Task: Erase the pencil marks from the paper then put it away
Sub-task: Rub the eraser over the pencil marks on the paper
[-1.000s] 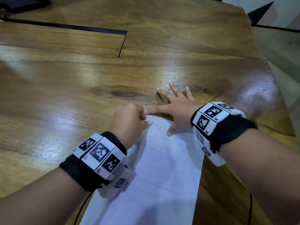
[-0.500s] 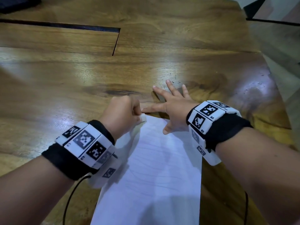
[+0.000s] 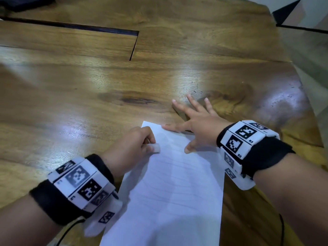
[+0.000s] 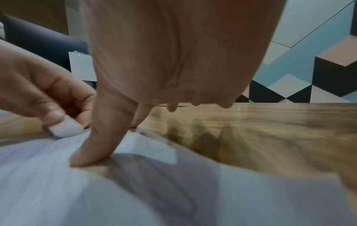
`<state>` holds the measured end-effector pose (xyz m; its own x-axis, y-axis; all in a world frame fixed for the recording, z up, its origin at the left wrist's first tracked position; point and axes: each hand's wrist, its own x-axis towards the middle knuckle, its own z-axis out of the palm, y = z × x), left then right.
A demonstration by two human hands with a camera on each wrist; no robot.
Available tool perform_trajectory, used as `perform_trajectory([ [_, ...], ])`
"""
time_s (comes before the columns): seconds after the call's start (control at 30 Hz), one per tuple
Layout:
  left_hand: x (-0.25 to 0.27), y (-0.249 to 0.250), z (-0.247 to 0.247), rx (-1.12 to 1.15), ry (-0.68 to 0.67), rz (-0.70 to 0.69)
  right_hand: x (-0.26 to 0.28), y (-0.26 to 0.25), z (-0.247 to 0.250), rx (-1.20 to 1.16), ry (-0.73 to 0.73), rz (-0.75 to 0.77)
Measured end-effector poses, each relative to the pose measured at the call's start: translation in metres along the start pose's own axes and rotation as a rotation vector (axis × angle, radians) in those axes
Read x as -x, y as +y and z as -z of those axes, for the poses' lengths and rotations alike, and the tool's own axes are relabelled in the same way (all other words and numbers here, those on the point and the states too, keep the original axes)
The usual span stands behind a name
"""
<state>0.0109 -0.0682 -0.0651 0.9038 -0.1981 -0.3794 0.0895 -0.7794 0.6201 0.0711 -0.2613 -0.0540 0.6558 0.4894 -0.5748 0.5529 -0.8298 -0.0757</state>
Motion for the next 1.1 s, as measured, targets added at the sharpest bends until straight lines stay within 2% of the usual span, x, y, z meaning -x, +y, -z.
perform_trajectory([
  [0.1,-0.006,-0.003,0.006,0.007,0.007,0.003,0.004,-0.001,-0.009,-0.026,-0.004,0.004],
  [0.3,-0.016,0.014,-0.002,-0.067,0.201,-0.022,0.002,-0.002,-0.008,-0.009,-0.014,-0.016],
  [0.43,-0.024,0.024,-0.003,-0.087,0.28,-0.022,0.002,-0.002,-0.008,0.024,-0.025,-0.039],
  [0.63,-0.012,0.021,-0.004,-0.083,0.158,0.014,0.003,-0.003,-0.007,0.054,-0.033,-0.051],
  [0.73,-0.021,0.026,-0.002,-0.06,0.297,0.059,0.003,-0.003,-0.008,0.044,-0.024,-0.057],
  [0.8,-0.022,0.027,-0.003,-0.077,0.322,0.051,0.003,-0.004,-0.008,0.039,-0.018,-0.061],
  [0.9,-0.013,0.024,-0.006,-0.102,0.179,0.001,0.004,-0.004,-0.007,0.031,-0.02,-0.062],
  [0.97,-0.013,0.023,-0.004,-0.104,0.144,-0.012,0.004,-0.005,-0.007,0.028,-0.018,-0.066],
  [1.1,-0.025,0.028,-0.004,-0.109,0.284,-0.008,0.005,-0.005,-0.006,0.024,-0.03,-0.075],
])
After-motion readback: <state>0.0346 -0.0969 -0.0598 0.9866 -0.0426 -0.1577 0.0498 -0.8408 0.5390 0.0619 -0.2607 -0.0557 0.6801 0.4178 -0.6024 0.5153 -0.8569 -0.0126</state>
